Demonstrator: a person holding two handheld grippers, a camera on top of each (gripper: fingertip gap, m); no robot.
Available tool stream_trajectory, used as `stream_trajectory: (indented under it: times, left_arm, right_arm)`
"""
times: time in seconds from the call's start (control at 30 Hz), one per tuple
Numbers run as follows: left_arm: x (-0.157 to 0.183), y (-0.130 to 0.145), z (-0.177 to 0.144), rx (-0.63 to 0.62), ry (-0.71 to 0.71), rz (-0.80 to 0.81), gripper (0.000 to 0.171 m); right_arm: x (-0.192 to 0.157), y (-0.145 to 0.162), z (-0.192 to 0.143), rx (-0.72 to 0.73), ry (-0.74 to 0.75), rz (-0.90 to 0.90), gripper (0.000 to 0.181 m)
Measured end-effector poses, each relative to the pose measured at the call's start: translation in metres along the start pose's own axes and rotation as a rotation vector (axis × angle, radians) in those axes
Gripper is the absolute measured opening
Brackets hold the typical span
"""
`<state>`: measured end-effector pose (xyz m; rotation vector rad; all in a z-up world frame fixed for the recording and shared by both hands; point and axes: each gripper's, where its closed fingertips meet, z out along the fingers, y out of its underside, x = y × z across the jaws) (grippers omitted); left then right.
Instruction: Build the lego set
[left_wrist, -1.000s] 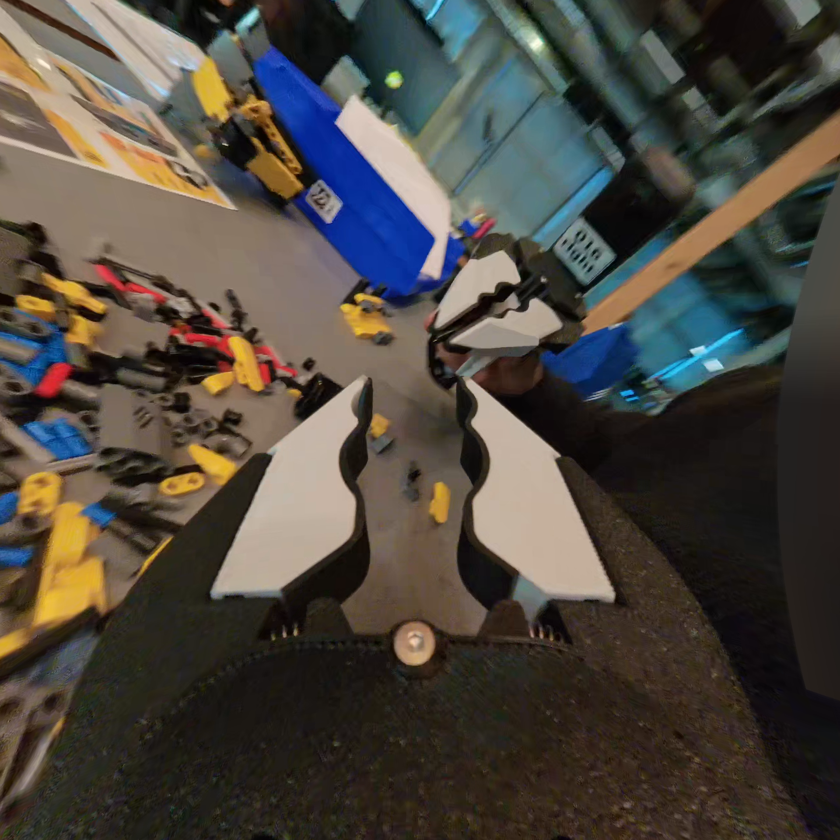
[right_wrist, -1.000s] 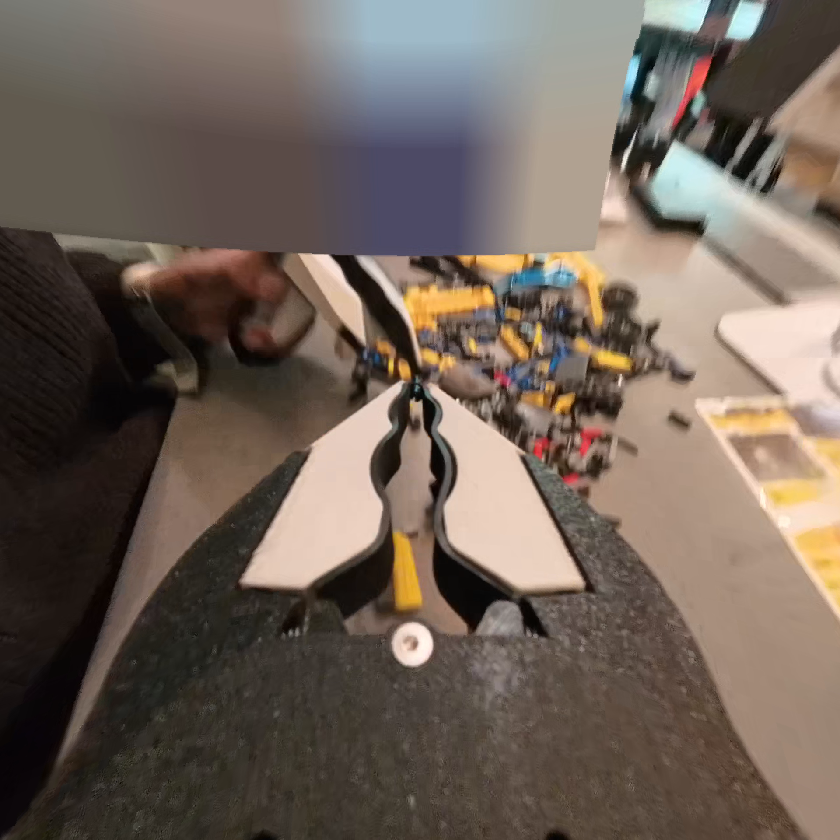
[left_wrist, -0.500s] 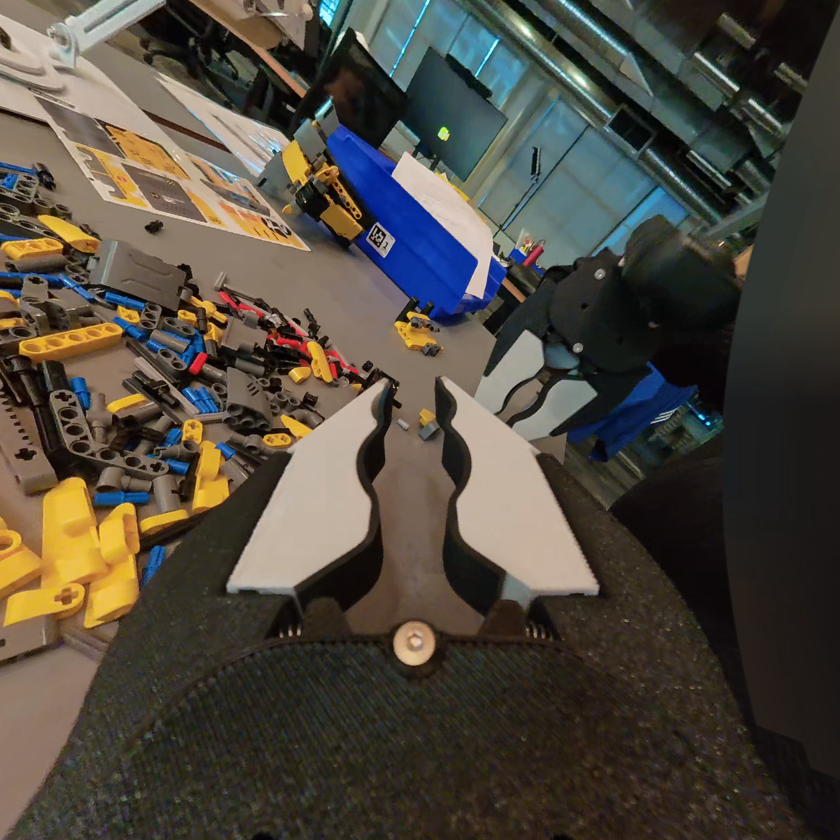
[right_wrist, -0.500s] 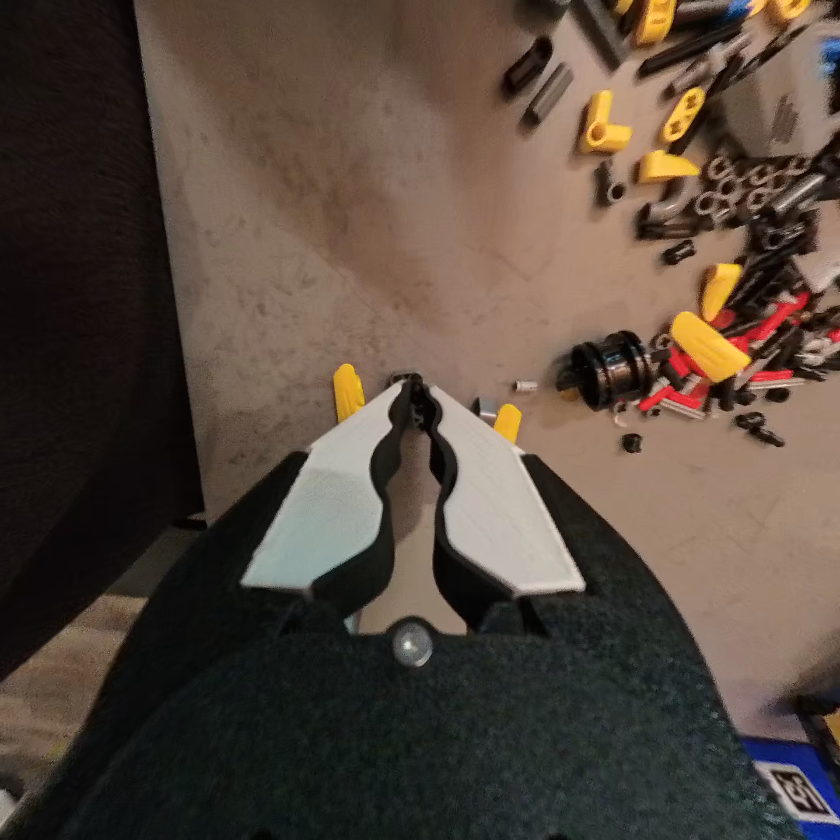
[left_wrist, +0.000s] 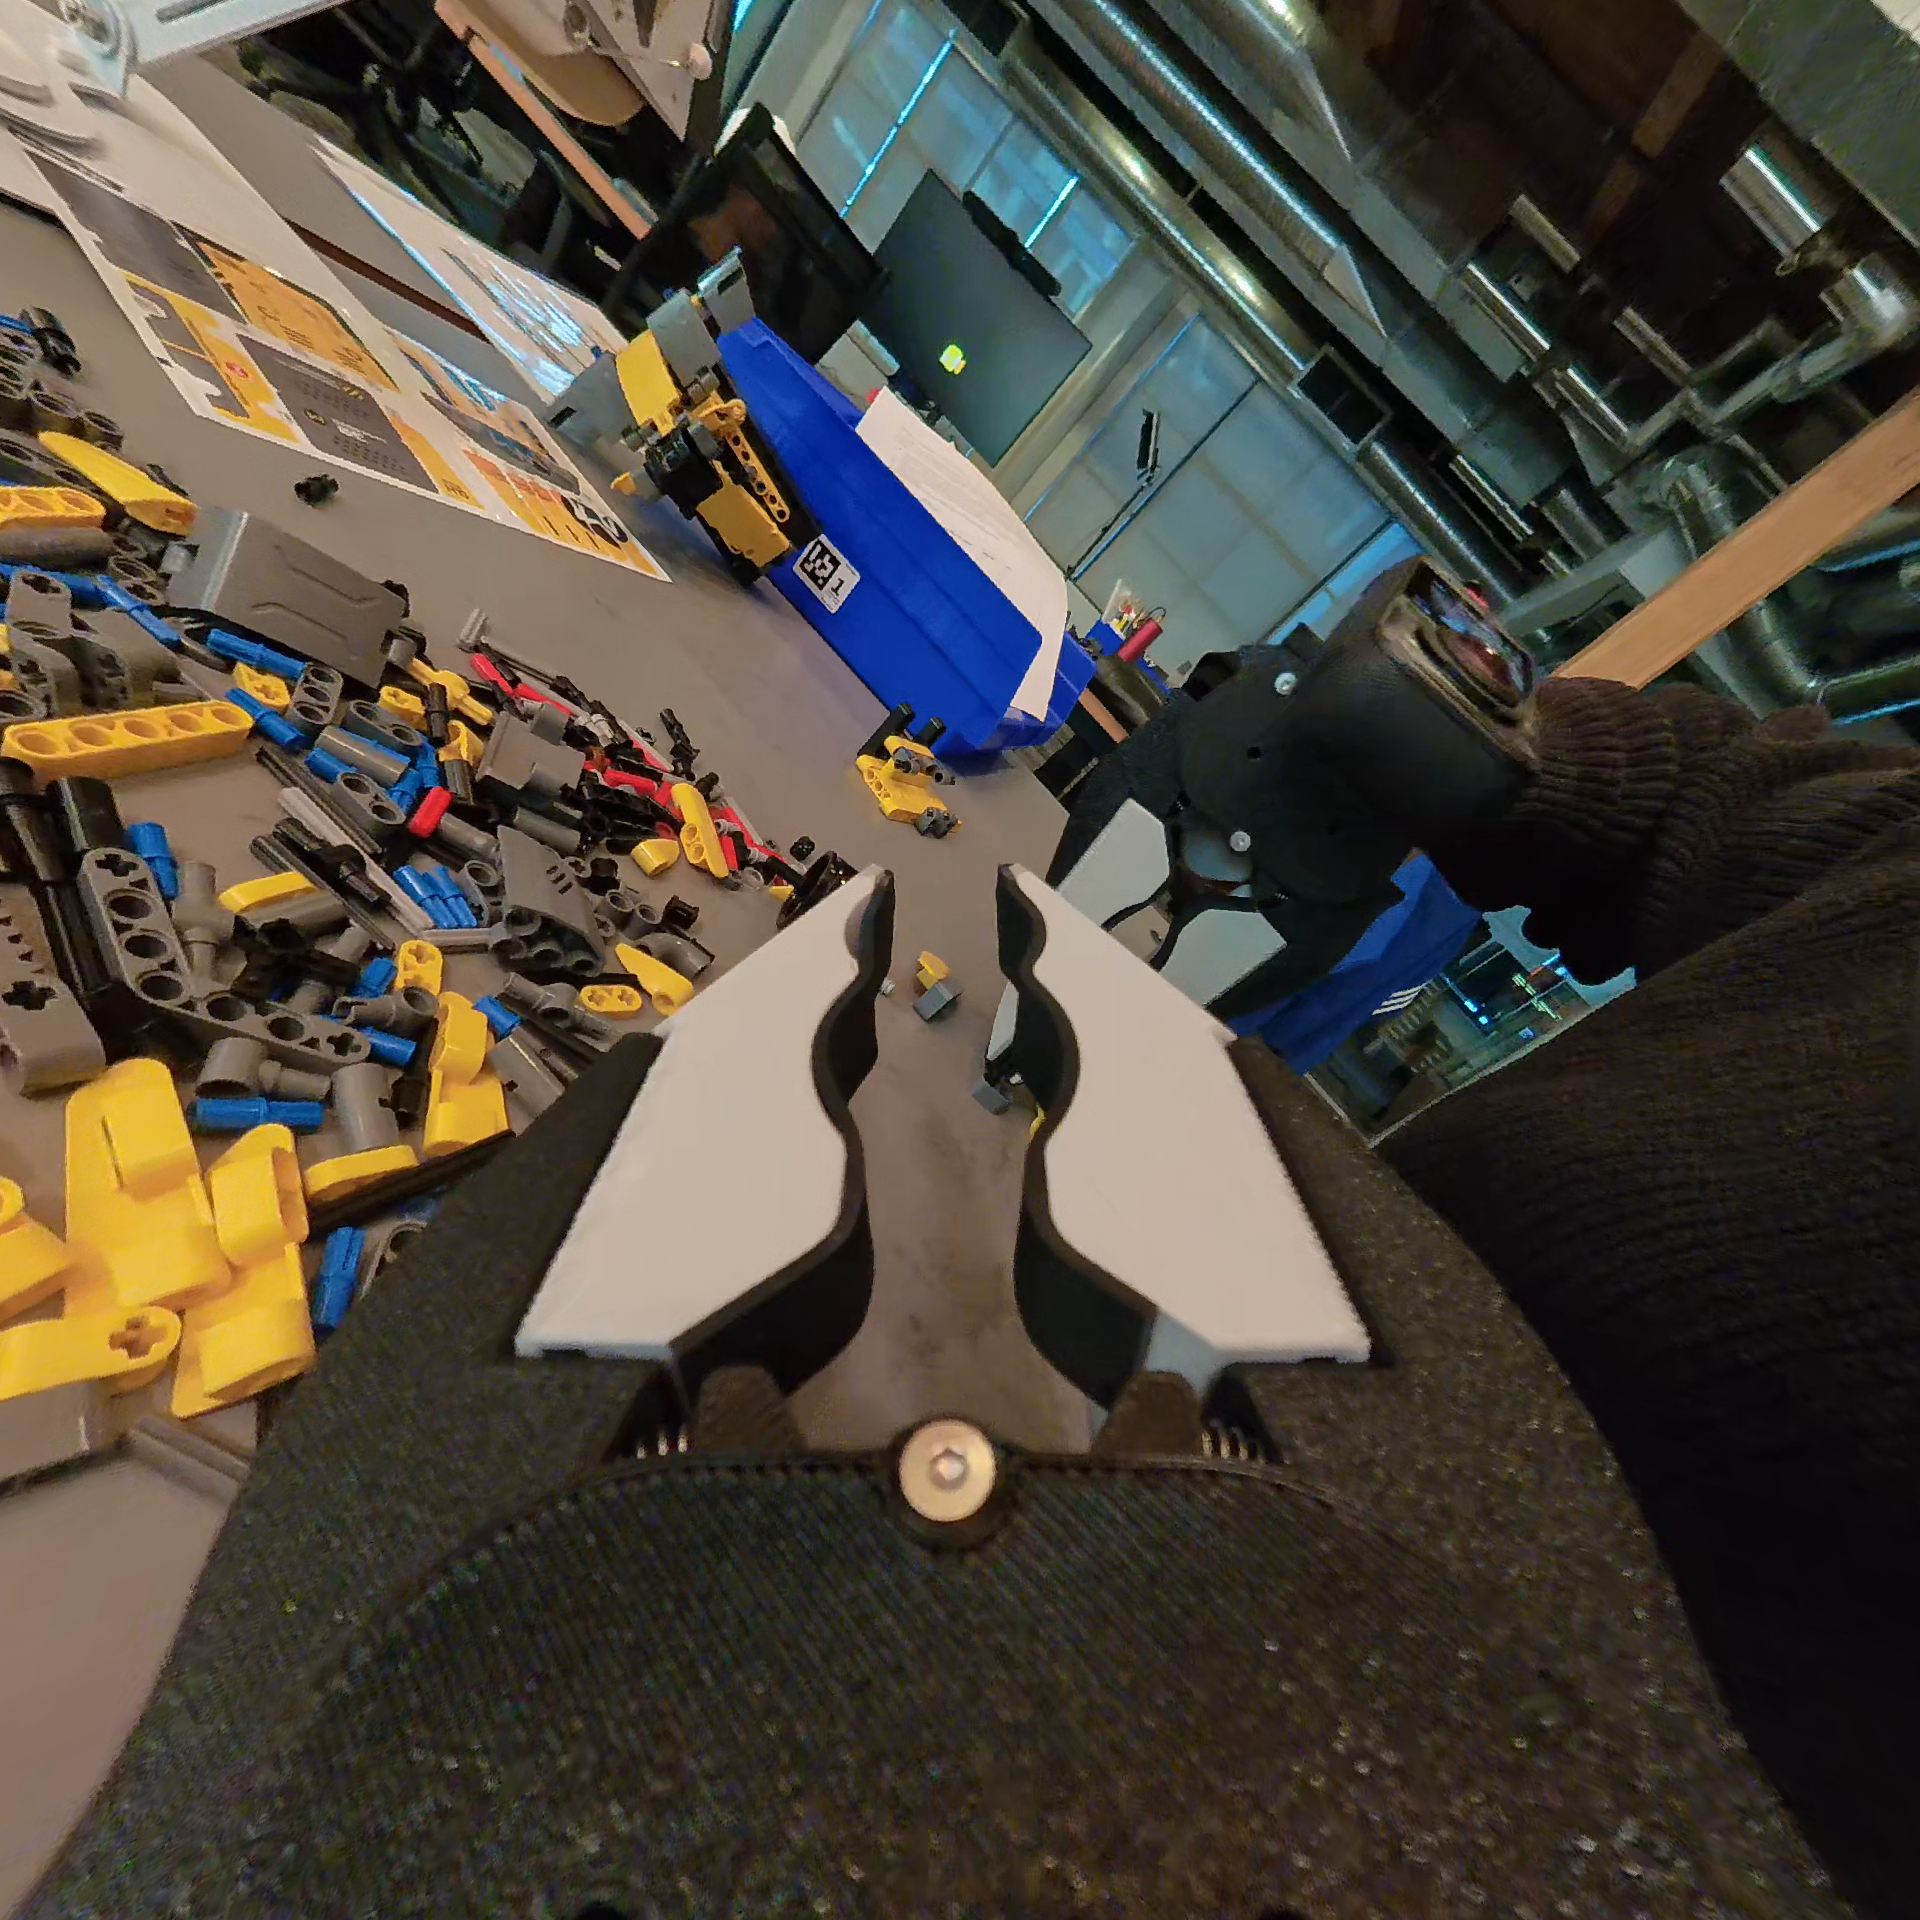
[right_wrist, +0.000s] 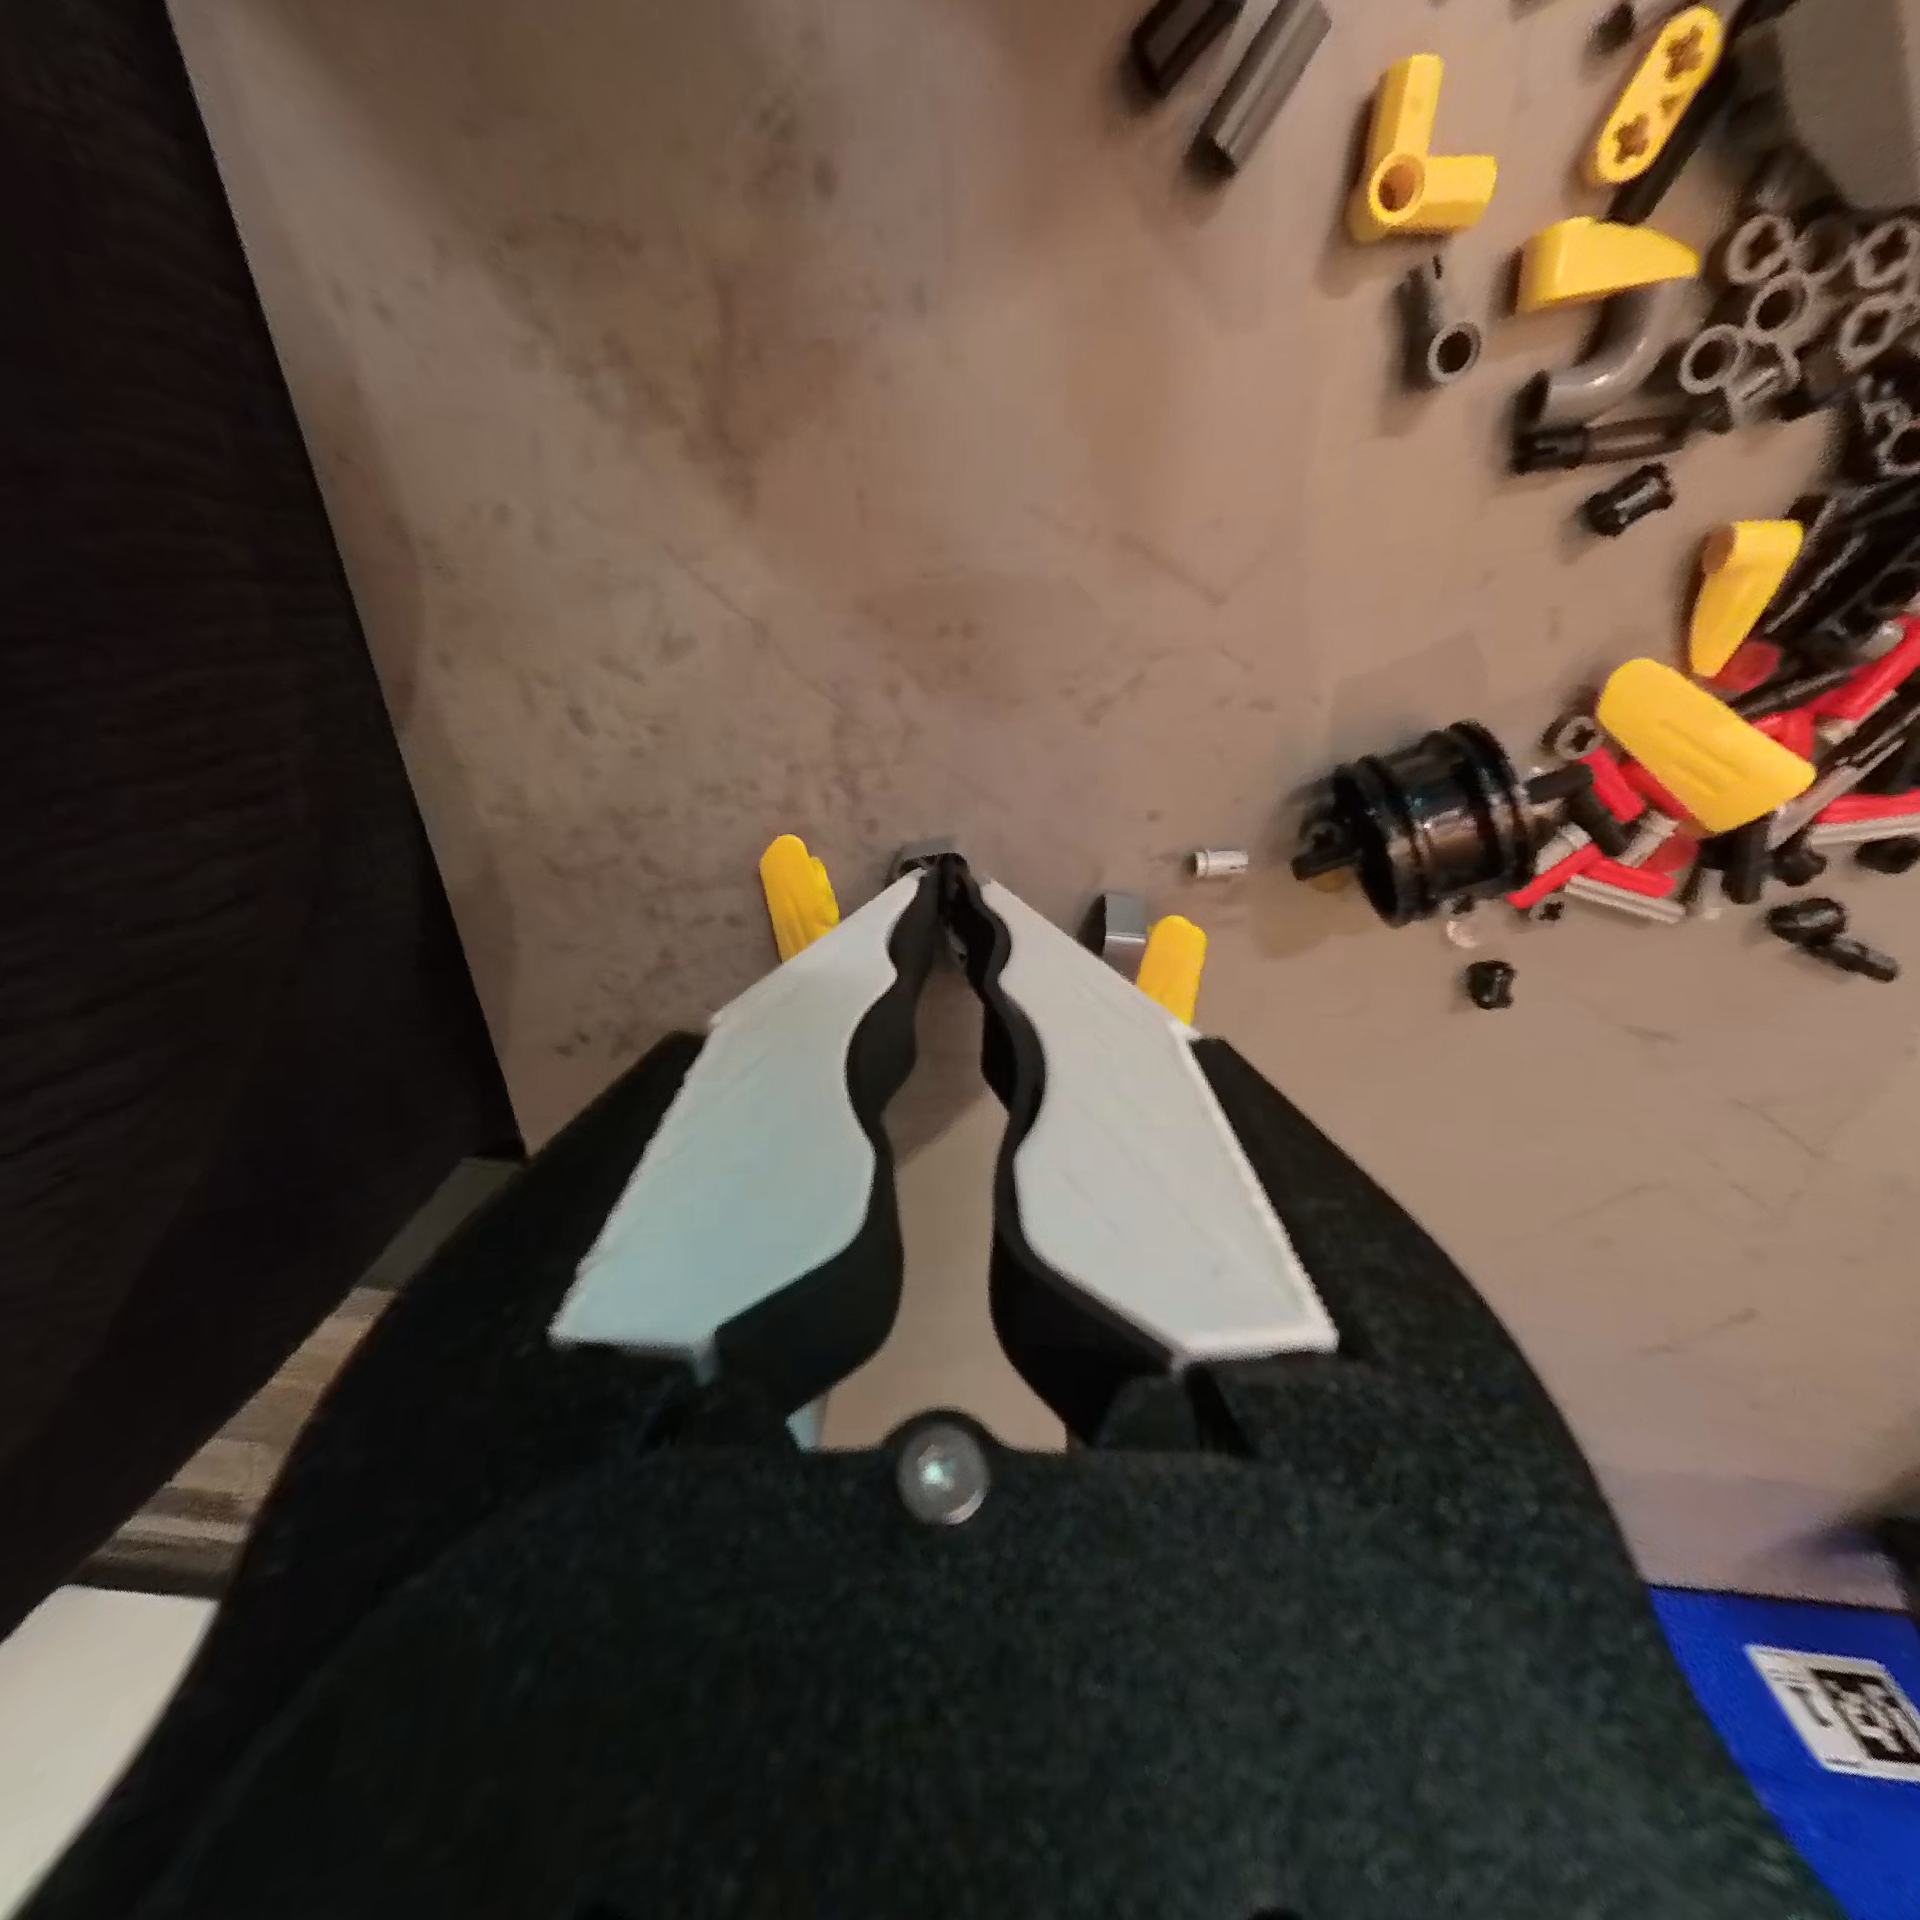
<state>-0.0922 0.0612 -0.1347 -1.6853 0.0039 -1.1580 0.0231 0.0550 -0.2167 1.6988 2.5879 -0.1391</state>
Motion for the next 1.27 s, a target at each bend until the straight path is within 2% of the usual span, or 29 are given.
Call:
stream_trajectory:
  times: [0.23,0.47,0.77,0.9,0.97,1.1,1.2,1.27]
  left_arm:
    - [0.0,0.0,0.0,-0.003,-0.001,-0.002,0.017]
    - [-0.001,0.0,0.0,-0.001,-0.003,-0.007,0.019]
    - [0.0,-0.001,0.0,0.006,0.011,-0.016,0.021]
    - [0.007,0.002,0.003,-0.009,0.049,-0.01,0.023]
    - [0.014,0.005,0.005,-0.025,0.098,-0.009,0.023]
    - [0.04,0.008,0.01,-0.032,0.31,-0.128,0.029]
    - [0.059,-0.002,0.006,0.041,0.484,-0.241,0.028]
    - [0.067,-0.001,0.007,0.042,0.548,-0.282,0.025]
  right_arm:
    - [0.0,0.001,0.001,-0.02,-0.058,0.104,0.004]
    - [0.003,-0.002,0.0,-0.071,0.014,0.041,0.004]
    - [0.003,-0.006,-0.004,-0.023,0.029,0.001,0.004]
    - [0.009,-0.014,-0.014,0.082,0.042,0.02,0.005]
    - [0.014,-0.025,-0.023,0.193,0.096,-0.032,0.005]
    - [0.012,-0.068,-0.076,0.569,0.31,-0.241,0.005]
    - [0.004,-0.082,-0.109,0.719,0.411,-0.317,0.005]
    - [-0.001,-0.086,-0.12,0.761,0.45,-0.346,0.005]
